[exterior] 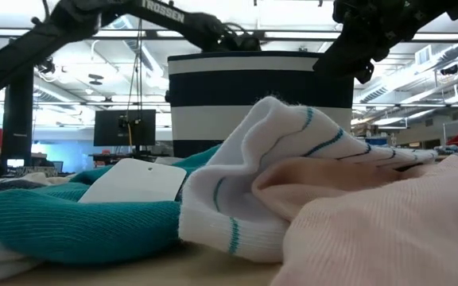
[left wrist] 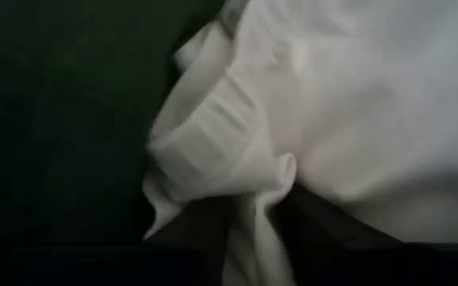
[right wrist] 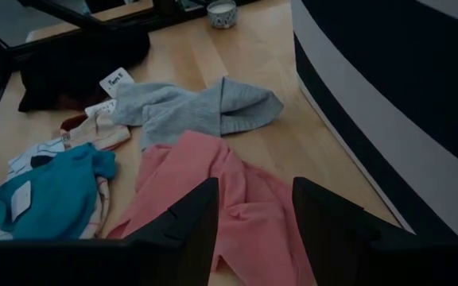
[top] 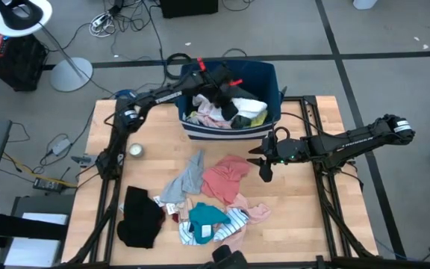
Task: Sort clothes
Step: Put the white shorts into the blue laundry bin, then put the black boxer into the blue laundry bin
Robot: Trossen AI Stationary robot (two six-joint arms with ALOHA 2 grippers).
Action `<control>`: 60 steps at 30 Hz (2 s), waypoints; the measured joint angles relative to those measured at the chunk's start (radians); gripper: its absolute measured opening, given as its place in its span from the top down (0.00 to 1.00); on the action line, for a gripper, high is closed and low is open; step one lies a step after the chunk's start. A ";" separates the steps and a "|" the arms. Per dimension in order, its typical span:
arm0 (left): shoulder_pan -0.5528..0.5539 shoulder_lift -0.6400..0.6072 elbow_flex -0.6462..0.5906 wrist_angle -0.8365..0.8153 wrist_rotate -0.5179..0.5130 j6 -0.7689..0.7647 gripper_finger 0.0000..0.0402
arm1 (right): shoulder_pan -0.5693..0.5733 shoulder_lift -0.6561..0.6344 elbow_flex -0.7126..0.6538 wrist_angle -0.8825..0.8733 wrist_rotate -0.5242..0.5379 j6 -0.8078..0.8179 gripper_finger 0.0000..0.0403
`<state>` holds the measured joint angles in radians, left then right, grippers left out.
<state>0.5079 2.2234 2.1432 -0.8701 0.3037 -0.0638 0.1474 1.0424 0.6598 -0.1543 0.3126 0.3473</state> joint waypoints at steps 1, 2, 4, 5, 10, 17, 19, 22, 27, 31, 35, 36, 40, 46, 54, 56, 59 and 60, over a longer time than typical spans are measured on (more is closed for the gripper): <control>0.000 0.014 0.001 -0.009 0.001 0.000 0.68 | 0.000 0.000 0.000 0.000 0.000 0.000 0.59; 0.000 0.028 0.004 -0.009 0.003 0.000 0.66 | 0.000 0.000 0.000 0.000 0.000 0.000 0.59; 0.001 0.046 0.004 -0.006 0.020 0.000 0.62 | 0.000 0.000 0.000 0.000 -0.001 0.000 0.59; 0.001 0.053 0.004 -0.005 0.028 0.000 0.61 | 0.000 0.000 0.000 0.000 -0.001 0.000 0.59; -0.001 0.055 0.007 -0.014 0.031 0.005 0.60 | 0.000 0.000 0.000 -0.004 -0.001 0.001 0.59; -0.005 0.008 0.112 -0.137 0.007 0.046 0.59 | 0.000 0.000 0.000 -0.011 -0.001 0.003 0.59; -0.008 -0.010 0.157 -0.171 0.002 0.062 0.59 | 0.000 0.000 0.000 -0.020 -0.001 0.009 0.59; -0.018 -0.041 0.213 -0.225 -0.026 0.099 0.59 | 0.000 0.000 0.000 -0.025 -0.001 0.016 0.59; -0.047 -0.149 0.179 -0.263 -0.163 0.153 0.59 | 0.000 0.000 0.000 -0.030 -0.001 0.016 0.59; -0.074 -0.216 0.177 -0.328 -0.185 0.161 0.59 | 0.000 0.000 0.000 -0.029 -0.001 0.016 0.59; -0.136 -0.281 0.177 -0.405 -0.235 0.163 0.59 | 0.000 0.000 0.000 -0.030 -0.001 0.016 0.59; -0.157 -0.294 0.177 -0.423 -0.258 0.165 0.59 | 0.000 0.000 0.000 -0.028 -0.001 0.016 0.59; -0.257 -0.353 0.176 -0.478 -0.306 0.164 0.59 | 0.000 0.000 0.000 -0.031 -0.001 0.016 0.59; -0.405 -0.455 0.169 -0.544 -0.397 0.075 0.59 | 0.000 0.000 0.000 -0.034 -0.001 0.016 0.59; -0.590 -0.652 -0.091 -0.535 -0.561 -0.131 0.59 | 0.000 0.000 0.000 -0.031 -0.001 0.017 0.59; -0.636 -0.712 -0.203 -0.506 -0.601 -0.192 0.59 | 0.000 0.000 0.000 -0.030 -0.001 0.021 0.59; -0.700 -0.808 -0.380 -0.439 -0.633 -0.290 0.59 | 0.000 0.000 0.000 -0.029 -0.001 0.022 0.59; -0.720 -0.838 -0.438 -0.417 -0.645 -0.321 0.59 | 0.000 0.000 0.000 -0.027 -0.001 0.022 0.59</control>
<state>-0.2123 1.3857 1.7053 -1.2871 -0.3412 -0.3845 0.1475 1.0424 0.6598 -0.1818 0.3119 0.3689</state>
